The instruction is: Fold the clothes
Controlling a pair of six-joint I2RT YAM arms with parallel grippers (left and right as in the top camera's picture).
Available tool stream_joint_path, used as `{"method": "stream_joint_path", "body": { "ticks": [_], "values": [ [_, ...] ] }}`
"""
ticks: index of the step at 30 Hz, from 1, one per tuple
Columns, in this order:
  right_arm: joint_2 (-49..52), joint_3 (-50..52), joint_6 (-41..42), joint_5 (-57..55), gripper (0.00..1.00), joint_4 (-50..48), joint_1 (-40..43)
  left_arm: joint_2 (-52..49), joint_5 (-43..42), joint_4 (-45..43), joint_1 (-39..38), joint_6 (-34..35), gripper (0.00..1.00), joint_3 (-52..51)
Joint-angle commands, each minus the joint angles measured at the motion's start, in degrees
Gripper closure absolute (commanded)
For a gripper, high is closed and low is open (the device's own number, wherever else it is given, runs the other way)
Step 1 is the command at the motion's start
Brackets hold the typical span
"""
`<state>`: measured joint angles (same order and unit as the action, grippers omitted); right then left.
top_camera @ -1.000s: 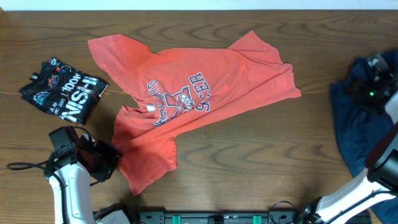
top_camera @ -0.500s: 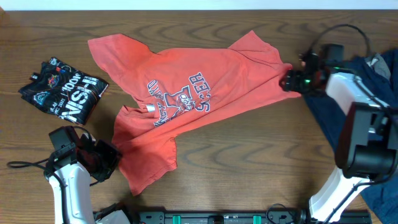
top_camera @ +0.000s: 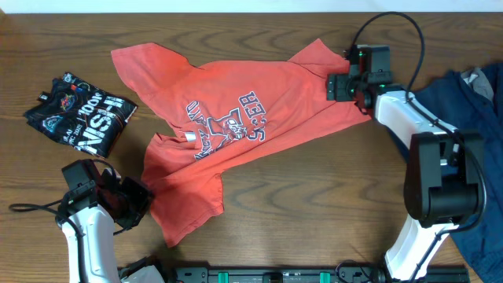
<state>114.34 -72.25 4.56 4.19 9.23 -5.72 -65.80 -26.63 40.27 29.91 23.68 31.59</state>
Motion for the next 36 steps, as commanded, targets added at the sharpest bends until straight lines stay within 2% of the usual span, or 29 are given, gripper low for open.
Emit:
{"method": "stream_joint_path", "body": {
  "ticks": [1, 3, 6, 7, 8, 9, 10, 14, 20, 23, 26, 28, 31, 32, 34, 36],
  "values": [
    [3.65, 0.04, 0.57, -2.89, 0.11, -0.26, -1.05, -0.15, 0.26, 0.22, 0.39, -1.18, 0.94, 0.61],
    [5.33, 0.04, 0.81, -2.89, 0.21, -0.09, -1.11, -0.15, 0.26, 0.24, 0.39, -1.18, 0.94, 0.61],
    [6.34, 0.04, 2.56, -2.89, 0.44, 0.59, -1.11, -0.15, 0.24, 0.24, 0.39, -1.18, 0.94, 0.61],
    [6.32, 0.02, 2.73, -2.67, 0.58, 0.74, -1.11, -0.15, 0.26, 0.24, 0.39, -1.18, 0.94, 0.61],
    [6.19, 0.02, 2.71, -2.67, 0.81, 0.87, -1.09, -0.15, 0.26, 0.22, 0.39, -1.18, 0.94, 0.61],
    [5.66, -0.02, 2.73, -2.64, 0.94, 1.57, -1.11, -0.15, 0.26, 0.22, 0.39, -1.18, 0.94, 0.61],
    [5.01, -0.09, 2.73, -2.67, 0.99, 2.67, -1.11, -0.15, 0.26, 0.22, 0.39, -1.18, 0.94, 0.61],
    [-1.16, -0.7, 3.82, -2.08, 0.99, 11.52, -1.11, -0.15, 0.26, 0.22, 0.39, -1.18, 0.94, 0.61],
    [-16.31, -4.83, 6.14, 0.72, 0.99, 32.76, -1.05, -0.15, 0.26, 0.2, 0.39, -1.18, 0.94, 0.61],
    [-20.74, -5.57, 6.14, 2.34, 0.99, 35.8, -1.01, -0.15, 0.26, 0.2, 0.39, -1.18, 0.94, 0.61],
    [-21.31, -5.64, 6.6, 4.39, 0.97, 32.85, -1.01, -0.15, 0.26, 0.11, 0.39, -1.18, 0.94, 0.61],
    [-19.67, -5.64, 8.13, 5.03, 0.84, 28.39, -1.11, -0.15, 0.26, 0.0, 0.39, -1.18, 0.94, 0.61],
    [-15.76, -5.64, 9.81, 6.91, 0.85, 20.61, -1.22, -0.15, 0.26, 0.02, 0.39, -1.18, 0.94, 0.61],
    [-14.32, -5.64, 10.73, 6.99, 0.8, 18.38, -1.22, -0.15, 0.28, 0.0, 0.39, -1.2, 0.94, 0.61],
    [-10.93, -5.64, 11.96, 7.04, 0.6, 13.81, -1.25, -0.15, 0.28, 0.0, 0.39, -1.18, 0.94, 0.61],
    [-8.35, -5.64, 11.93, 7.02, 0.48, 12.33, -1.22, -0.15, 0.28, -0.02, 0.39, -1.18, 0.94, 0.61]
  ]
}}
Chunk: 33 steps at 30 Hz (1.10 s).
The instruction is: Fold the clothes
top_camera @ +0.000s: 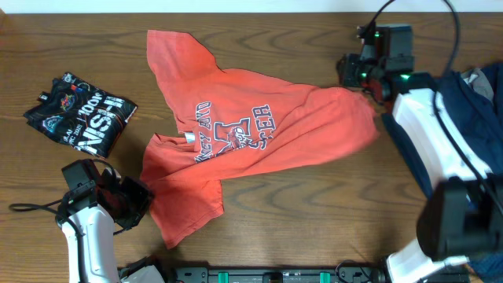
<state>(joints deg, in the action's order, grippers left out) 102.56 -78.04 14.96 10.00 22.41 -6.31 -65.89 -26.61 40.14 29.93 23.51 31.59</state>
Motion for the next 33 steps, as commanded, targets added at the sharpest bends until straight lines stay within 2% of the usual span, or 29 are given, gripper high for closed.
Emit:
{"method": "stream_joint_path", "body": {
  "ticks": [1, 3, 4, 9, 13, 19, 24, 28, 30, 31, 33],
  "values": [
    [4.42, 0.15, 1.38, 1.14, 0.41, -0.09, -0.44, -0.07, 0.26, 0.11, 0.37, -1.01, 0.94, 0.61],
    [4.9, 0.15, 1.25, 0.33, 0.28, 4.76, 0.24, -0.07, 0.26, 0.13, 0.37, -1.01, 0.94, 0.61],
    [4.76, 0.15, 1.29, -0.76, 0.26, 7.65, 0.61, -0.07, 0.24, 0.15, 0.37, -1.01, 0.94, 0.61],
    [2.25, 0.15, 3.93, -11.85, 0.2, 24.3, 2.82, -0.07, 0.26, 0.07, 0.37, -1.01, 0.94, 0.61],
    [1.92, 0.33, 3.63, -10.99, 0.19, 32.81, 4.13, -0.07, 0.26, 0.0, 0.37, -1.01, 0.94, 0.61],
    [2.1, 6.05, 4.57, -9.99, 0.19, 32.41, 3.23, -0.07, 0.26, -0.13, 0.37, -1.01, 0.94, 0.61],
    [2.1, 14.12, 12.15, -8.59, 0.2, 23.96, 2.12, -0.07, 0.26, -0.11, 0.37, -1.01, 0.94, 0.61],
    [2.1, 19.52, 16.83, -8.0, 0.27, 17.03, 2.1, -0.07, 0.26, -0.11, 0.37, -1.01, 0.94, 0.61],
    [2.1, 21.53, 17.66, -8.0, 0.42, 14.12, 2.1, -0.07, 0.24, -0.11, 0.37, -1.01, 0.94, 0.61],
    [2.1, 22.32, 17.84, -7.98, 0.54, 13.03, 2.1, -0.07, 0.24, -0.11, 0.37, -1.01, 0.94, 0.61],
    [2.1, 22.91, 17.84, -8.0, 0.71, 12.57, 2.1, -0.07, 0.24, -0.09, 0.37, -1.01, 0.94, 0.61]
  ]
}}
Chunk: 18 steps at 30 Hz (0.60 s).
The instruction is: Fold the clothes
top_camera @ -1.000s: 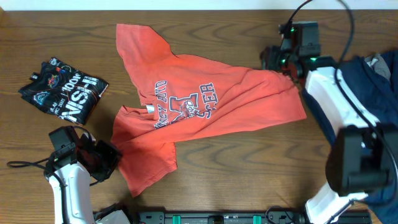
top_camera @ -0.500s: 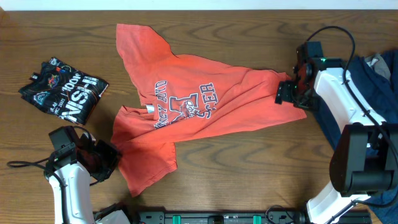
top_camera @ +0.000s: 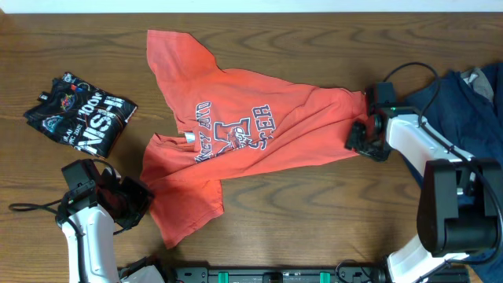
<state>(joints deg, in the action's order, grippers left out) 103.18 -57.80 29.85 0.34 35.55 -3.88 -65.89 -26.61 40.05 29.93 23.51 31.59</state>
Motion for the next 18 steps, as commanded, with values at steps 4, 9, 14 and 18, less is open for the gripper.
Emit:
{"method": "stream_joint_path", "body": {
  "ticks": [4, 9, 14, 18],
  "values": [
    [1.46, 2.71, 2.89, 1.38, 0.81, -0.9, -0.26, -0.07, 0.24, -0.02, 0.37, -1.01, 0.94, 0.61],
    [1.46, 2.71, 2.89, 1.38, 0.76, -1.86, -0.26, -0.07, 0.26, -0.02, 0.37, -1.01, 0.94, 0.61],
    [1.46, 2.73, 2.86, 1.42, 0.72, -2.82, -0.28, -0.07, 0.24, 0.0, 0.37, -1.01, 0.94, 0.61],
    [1.49, 2.75, 2.86, 1.4, 0.69, -3.48, -0.39, -0.07, 0.26, -0.02, 0.37, -1.01, 0.94, 0.61]
  ]
}}
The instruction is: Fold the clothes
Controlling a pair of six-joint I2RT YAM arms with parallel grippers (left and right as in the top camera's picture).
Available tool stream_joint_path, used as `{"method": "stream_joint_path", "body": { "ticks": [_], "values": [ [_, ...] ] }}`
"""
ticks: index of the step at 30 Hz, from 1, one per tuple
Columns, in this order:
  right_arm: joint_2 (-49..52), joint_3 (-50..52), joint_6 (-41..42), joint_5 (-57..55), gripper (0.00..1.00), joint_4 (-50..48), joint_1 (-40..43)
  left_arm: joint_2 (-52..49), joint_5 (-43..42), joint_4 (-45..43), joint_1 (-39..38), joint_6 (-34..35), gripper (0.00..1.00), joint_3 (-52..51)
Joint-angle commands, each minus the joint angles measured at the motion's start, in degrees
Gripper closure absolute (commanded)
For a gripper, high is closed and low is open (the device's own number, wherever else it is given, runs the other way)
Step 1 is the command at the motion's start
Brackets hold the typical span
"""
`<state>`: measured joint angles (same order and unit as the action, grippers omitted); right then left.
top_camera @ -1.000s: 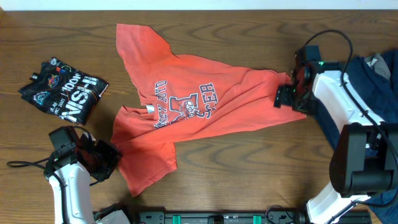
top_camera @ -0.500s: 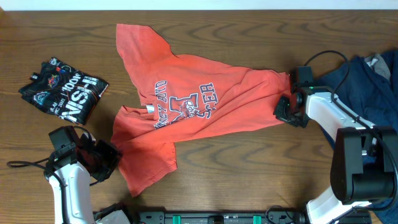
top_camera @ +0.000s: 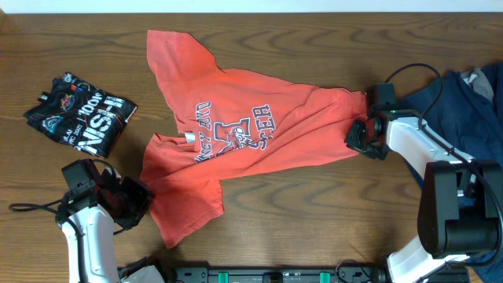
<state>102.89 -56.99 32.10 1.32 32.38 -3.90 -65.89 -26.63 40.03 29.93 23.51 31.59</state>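
An orange-red T-shirt [top_camera: 259, 149] with a printed chest lies spread and rumpled across the middle of the table, one sleeve pointing to the far left. My left gripper [top_camera: 138, 199] sits at the shirt's near-left edge, touching the cloth. Against the shirt's right end rests my right gripper [top_camera: 355, 138]. From overhead the jaws of both are too small to read.
A folded black printed garment [top_camera: 78, 114] lies at the left. A dark blue garment [top_camera: 471, 102] is heaped at the right edge, behind my right arm. Wooden table [top_camera: 314, 220] all around; the arm bases stand along the near edge.
My right gripper has shifted very slightly at the shirt's right end. The shirt and the left arm lie as before.
My right gripper was at the shirt's far-right sleeve while the left stayed at the near-left edge. Then the right gripper was farther right and the shirt's upper part had shifted rightward. After that it sat lower, at the shirt's right end, where it remains.
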Motion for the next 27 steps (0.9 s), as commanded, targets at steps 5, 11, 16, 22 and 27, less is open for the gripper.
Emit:
{"method": "stream_joint_path", "body": {
  "ticks": [5, 11, 16, 22, 27],
  "values": [
    [1.77, 2.05, 0.63, 0.39, 0.75, -0.28, -0.92, -0.07, 0.28, 0.02, 0.37, -1.01, 0.94, 0.61],
    [1.77, 2.1, 0.63, 0.42, 0.99, -0.22, -2.25, -0.07, 0.26, 0.02, 0.37, -1.01, 0.94, 0.61],
    [0.5, 1.42, -0.87, 1.97, 0.99, 2.47, -1.95, 0.04, -0.74, 1.73, 0.37, -1.2, 0.94, 0.63],
    [-10.14, -7.41, -6.64, 2.54, 0.99, 14.38, 2.54, 0.11, -8.5, 7.39, -0.5, -7.02, 0.94, 4.55],
    [-18.86, -19.78, -12.55, 6.91, 0.99, 24.92, 8.76, 0.15, -10.47, 13.2, -3.72, -10.29, 0.94, 16.7]
  ]
}}
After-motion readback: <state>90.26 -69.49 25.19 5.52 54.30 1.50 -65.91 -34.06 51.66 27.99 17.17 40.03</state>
